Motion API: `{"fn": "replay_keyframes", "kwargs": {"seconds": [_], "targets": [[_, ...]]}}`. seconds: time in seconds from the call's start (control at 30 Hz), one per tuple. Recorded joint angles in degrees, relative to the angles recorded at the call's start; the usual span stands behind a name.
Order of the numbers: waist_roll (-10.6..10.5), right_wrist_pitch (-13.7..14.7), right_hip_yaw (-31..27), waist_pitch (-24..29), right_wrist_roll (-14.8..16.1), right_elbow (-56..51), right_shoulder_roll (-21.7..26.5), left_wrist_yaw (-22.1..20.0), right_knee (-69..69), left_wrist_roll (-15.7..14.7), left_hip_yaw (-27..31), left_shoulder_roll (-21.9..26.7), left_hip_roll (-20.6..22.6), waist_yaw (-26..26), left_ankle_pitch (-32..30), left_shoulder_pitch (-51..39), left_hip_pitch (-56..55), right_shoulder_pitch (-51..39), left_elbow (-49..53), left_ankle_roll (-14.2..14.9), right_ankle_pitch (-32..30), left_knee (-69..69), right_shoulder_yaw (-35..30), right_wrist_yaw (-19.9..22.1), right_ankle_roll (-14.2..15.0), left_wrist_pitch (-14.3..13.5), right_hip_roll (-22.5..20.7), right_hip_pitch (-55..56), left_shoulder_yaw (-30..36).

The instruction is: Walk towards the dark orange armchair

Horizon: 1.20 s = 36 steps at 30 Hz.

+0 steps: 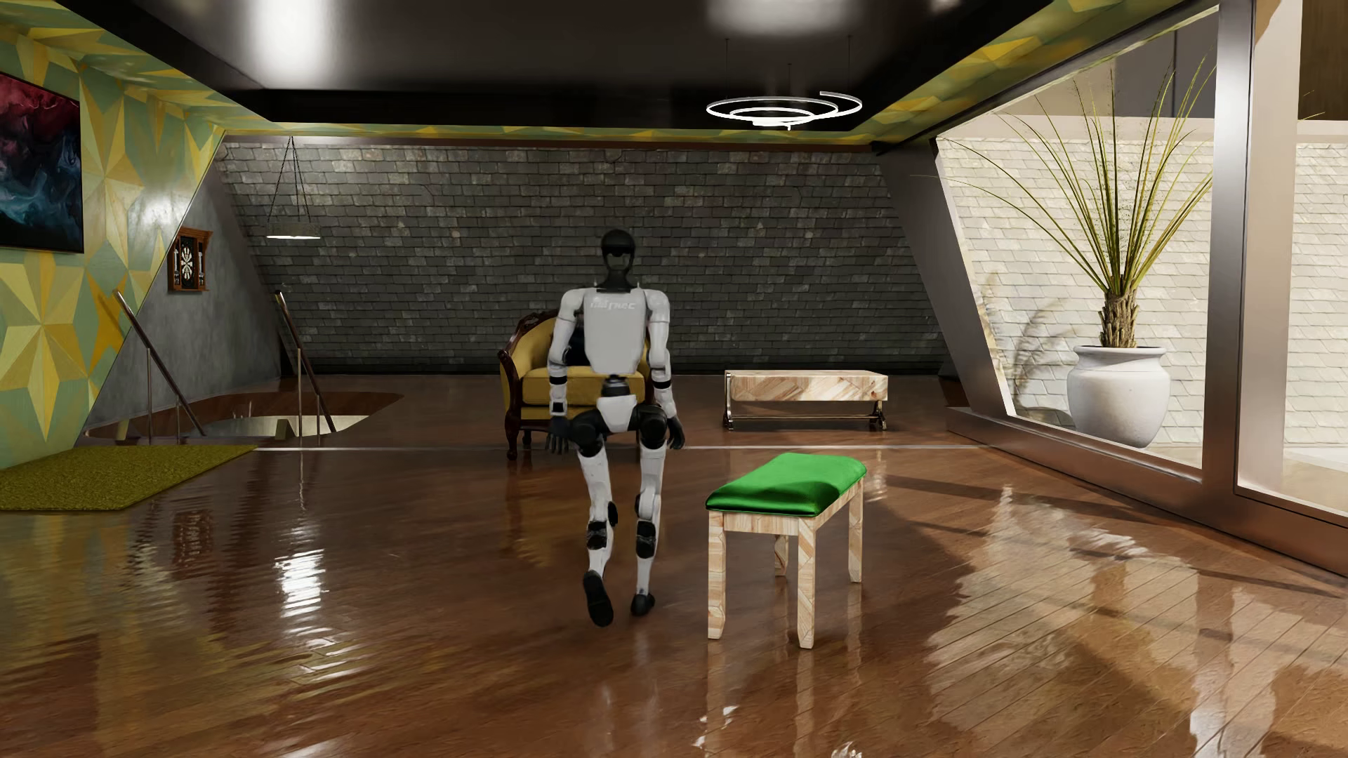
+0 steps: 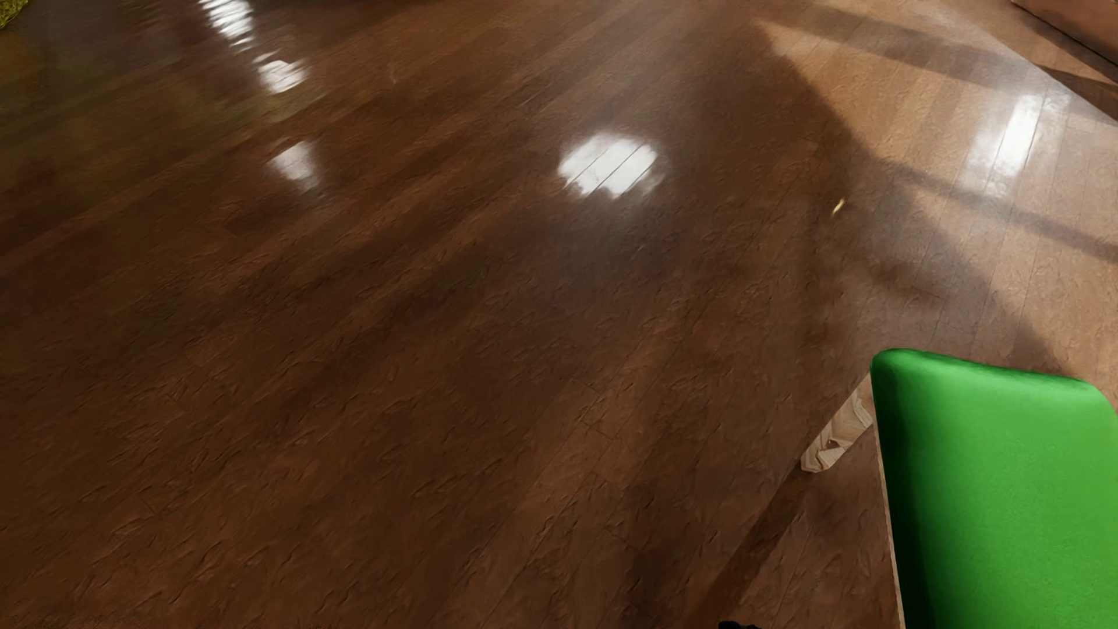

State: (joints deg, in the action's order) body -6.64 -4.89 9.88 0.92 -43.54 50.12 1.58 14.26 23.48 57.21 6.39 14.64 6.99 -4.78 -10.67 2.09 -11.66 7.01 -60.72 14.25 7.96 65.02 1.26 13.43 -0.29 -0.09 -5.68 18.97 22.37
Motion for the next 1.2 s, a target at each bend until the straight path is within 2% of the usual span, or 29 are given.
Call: {"fn": "replay_keyframes", "kwargs": {"seconds": [0.03,0.1,0.13,0.17,0.23,0.33,0.37,0.4,0.43,0.47,0.5,0.53,0.57,0.6,0.63,0.67,0.7,0.73,0.77,0.8,0.87,0.9,0.97,1.03,1.07,1.1,1.13,1.17,1.2], "targets": [[-0.4,0.7,2.2,0.3,-0.2,0.3,-0.9,-3.7,0.5,-3.3,0.8,0.5,-3.5,0.0,3.7,-0.2,-4.4,-0.1,2.7,0.1,2.0,4.5,0.1,0.6,-0.7,2.0,-0.1,-1.9,-5.4],[-1.0,1.9,5.4,0.8,-2.1,1.1,-1.0,-18.3,0.9,-11.7,-0.2,-2.3,-8.7,1.0,10.4,0.4,-12.6,-0.6,10.8,-5.8,5.8,6.9,-1.9,-0.5,-1.4,6.2,-0.3,-6.2,-18.3],[-1.1,2.8,6.4,0.9,-3.0,1.2,-0.5,-24.7,1.1,-14.7,-0.1,-4.2,-9.4,1.8,14.0,0.8,-16.2,-1.0,15.1,-8.4,7.6,4.7,-3.3,-1.6,-1.4,6.4,-0.3,-8.3,-21.8],[-1.0,2.7,7.3,1.0,-3.8,0.3,-0.2,-27.9,1.0,-16.0,0.1,-5.0,-9.7,2.7,16.8,1.0,-19.1,-2.1,18.5,-9.6,9.3,0.3,-4.9,-3.0,-1.2,5.8,-0.2,-10.5,-22.3],[-0.3,3.2,8.4,1.0,-4.3,-2.0,1.2,-27.6,-0.7,-15.1,-0.5,-5.0,-9.9,4.5,19.4,1.6,-22.6,-3.4,23.4,-12.2,11.9,-14.3,-7.1,-4.0,-0.7,4.1,0.3,-15.2,-19.4],[1.7,3.3,7.8,0.5,-3.8,-4.1,3.7,-24.7,-5.3,-13.2,1.9,-5.8,-8.2,7.4,8.1,4.8,-22.6,-6.1,26.3,-13.5,13.8,-44.2,-9.5,-4.4,0.3,1.8,1.1,-22.1,-17.5],[2.4,2.9,7.2,0.5,-3.9,-4.2,4.8,-25.0,-6.5,-12.1,3.2,-6.8,-7.9,8.1,8.8,6.4,-21.9,-7.3,26.0,-11.9,14.2,-51.1,-10.6,-4.9,0.7,1.9,1.4,-24.4,-18.2],[3.0,2.2,6.5,0.6,-4.3,-4.2,5.5,-26.1,-6.6,-11.5,3.2,-8.3,-7.8,8.7,7.2,7.6,-22.0,-8.7,24.6,-9.5,14.6,-51.5,-11.6,-5.4,1.5,2.8,2.0,-26.7,-19.4],[3.6,1.5,5.6,0.7,-4.5,-4.7,6.3,-27.4,-6.0,-11.6,2.2,-9.8,-7.3,9.2,4.1,8.7,-22.1,-9.3,21.7,-8.7,14.8,-47.5,-11.9,-5.5,2.3,4.0,2.9,-28.8,-21.0],[4.3,0.7,4.8,0.9,-4.1,-5.6,6.8,-28.2,-4.3,-11.6,1.4,-11.1,-6.1,9.6,3.6,9.0,-22.0,-8.9,17.0,-11.1,13.6,-42.3,-11.3,-4.8,3.0,5.9,4.2,-30.9,-22.4],[5.2,-0.1,4.3,1.1,-3.1,-6.8,6.9,-28.0,-2.0,-10.8,0.5,-11.9,-4.7,9.9,5.7,8.7,-21.6,-7.5,11.0,-11.7,10.9,-38.0,-9.7,-3.4,3.3,8.6,5.9,-32.3,-23.1],[6.3,-0.8,3.8,1.2,-1.5,-7.7,6.7,-26.4,2.0,-9.3,-0.7,-12.5,-3.4,10.0,7.9,8.0,-20.0,-5.8,4.7,-12.7,5.7,-36.1,-8.1,-1.9,1.6,11.7,8.0,-32.3,-23.2],[7.5,-1.4,3.3,1.3,-0.4,-7.8,6.7,-24.4,8.3,-7.7,-2.2,-13.1,-2.5,10.0,9.5,7.5,-17.7,-4.5,-0.1,-13.5,-0.9,-36.1,-7.7,-1.6,1.5,14.1,10.7,-30.6,-23.3],[8.7,-1.8,3.3,1.4,-0.4,-7.1,7.5,-23.1,17.0,-6.8,-3.9,-13.7,-1.6,9.8,10.9,7.5,-15.2,-3.9,-2.6,-14.1,-8.4,-36.9,-9.1,-3.3,0.2,14.6,14.3,-27.0,-23.7],[10.0,-1.7,3.7,1.5,-1.8,-6.5,9.1,-23.0,26.3,-6.5,-5.5,-14.5,-0.4,9.4,12.4,7.9,-12.8,-3.9,-2.8,-14.7,-16.3,-37.9,-11.8,-6.8,1.2,13.5,19.1,-22.4,-24.4],[11.4,-1.0,1.9,1.8,-3.7,-6.7,11.2,-24.2,35.2,-6.3,-6.8,-15.3,1.1,8.7,13.8,8.0,-10.4,-3.8,-2.1,-15.3,-20.8,-38.8,-14.7,-10.3,3.0,11.6,22.9,-17.0,-24.8],[12.5,-0.1,-1.6,2.1,-5.0,-7.9,12.8,-25.6,42.6,-5.4,-7.7,-15.8,2.5,8.1,15.2,7.3,-7.7,-3.1,-1.9,-16.0,-18.2,-39.8,-16.5,-12.5,4.7,10.5,23.2,-11.1,-24.4],[13.4,0.3,-4.9,2.5,-5.2,-9.7,13.8,-26.3,48.0,-3.4,-8.3,-16.1,3.8,7.8,16.8,5.4,-5.4,-1.6,-2.7,-16.5,-15.0,-40.2,-16.7,-12.6,6.1,10.6,22.0,-5.3,-22.8],[13.9,0.2,-6.6,2.8,-3.9,-11.3,13.9,-25.5,50.3,-0.9,-8.6,-16.2,4.6,7.7,18.5,2.6,-3.2,0.5,-4.0,-17.0,-12.8,-40.2,-15.3,-11.0,6.9,11.5,21.0,-0.4,-20.8],[14.2,-0.3,-7.0,3.0,-1.9,-12.1,13.3,-24.1,49.6,1.2,-8.5,-16.3,5.3,7.6,20.4,-0.5,-1.3,2.5,-4.6,-17.3,-9.1,-39.8,-13.2,-8.7,7.2,11.8,20.6,3.7,-19.0],[14.2,-3.1,-6.8,3.1,0.8,-11.5,10.8,-23.7,40.6,2.4,-7.5,-16.5,5.8,6.9,24.0,-6.4,2.2,5.0,-2.5,-18.0,-1.8,-39.3,-10.2,-5.6,6.0,9.1,19.4,9.9,-17.9],[14.0,-4.3,-6.6,3.0,0.9,-10.8,10.0,-24.4,32.8,1.7,-6.9,-16.6,5.6,6.4,25.2,-8.7,4.1,5.5,0.4,-18.1,-0.2,-39.8,-9.6,-5.6,6.3,7.0,18.6,12.0,-17.9],[13.1,-5.3,-5.3,2.6,-0.1,-7.7,9.0,-26.4,13.3,-1.6,-5.8,-16.0,4.7,5.4,26.7,-11.4,8.2,5.1,7.5,-18.2,-2.2,-42.3,-9.8,-6.9,4.5,2.0,16.6,13.6,-17.1],[12.0,-5.3,-6.5,1.9,-1.4,-5.6,8.0,-27.6,-6.5,-5.4,-4.7,-14.9,3.7,4.7,27.5,-13.5,12.2,5.3,13.5,-18.1,-6.3,-45.4,-9.6,-8.6,7.4,-1.3,13.4,13.2,-14.3],[11.4,-5.0,-7.4,1.6,-1.6,-5.4,7.5,-27.9,-11.2,-6.9,-4.0,-14.5,3.5,4.4,28.1,-14.6,13.7,5.9,15.1,-18.0,-6.5,-45.7,-8.9,-8.7,11.2,-1.9,12.6,13.6,-12.3],[10.9,-4.7,-7.0,1.3,-1.7,-5.1,6.8,-27.8,-12.2,-7.8,-3.5,-13.9,3.0,4.3,28.4,-15.7,15.1,6.5,15.7,-17.8,-6.2,-45.6,-8.3,-8.4,12.3,-1.6,12.3,13.7,-10.1],[10.5,-4.6,-6.0,0.9,-2.0,-4.6,5.9,-27.4,-10.3,-8.0,-3.2,-13.2,2.3,4.1,28.2,-16.4,16.6,7.0,15.5,-17.6,-8.0,-45.4,-7.8,-8.3,8.0,-0.9,11.8,13.5,-7.9],[9.8,-4.8,-4.6,0.6,-2.7,-3.8,5.1,-26.9,-7.7,-7.8,-3.1,-12.4,1.3,3.8,27.0,-16.4,18.3,7.1,14.7,-17.3,-11.9,-44.4,-7.6,-8.6,5.3,0.1,11.3,13.1,-6.0],[9.0,-5.2,-3.4,0.3,-3.5,-2.9,4.3,-26.6,-5.7,-7.6,-3.5,-11.8,0.0,3.5,24.4,-15.6,19.5,6.8,13.6,-17.1,-14.2,-42.9,-7.5,-9.2,4.3,1.4,10.5,12.3,-4.9]]}}
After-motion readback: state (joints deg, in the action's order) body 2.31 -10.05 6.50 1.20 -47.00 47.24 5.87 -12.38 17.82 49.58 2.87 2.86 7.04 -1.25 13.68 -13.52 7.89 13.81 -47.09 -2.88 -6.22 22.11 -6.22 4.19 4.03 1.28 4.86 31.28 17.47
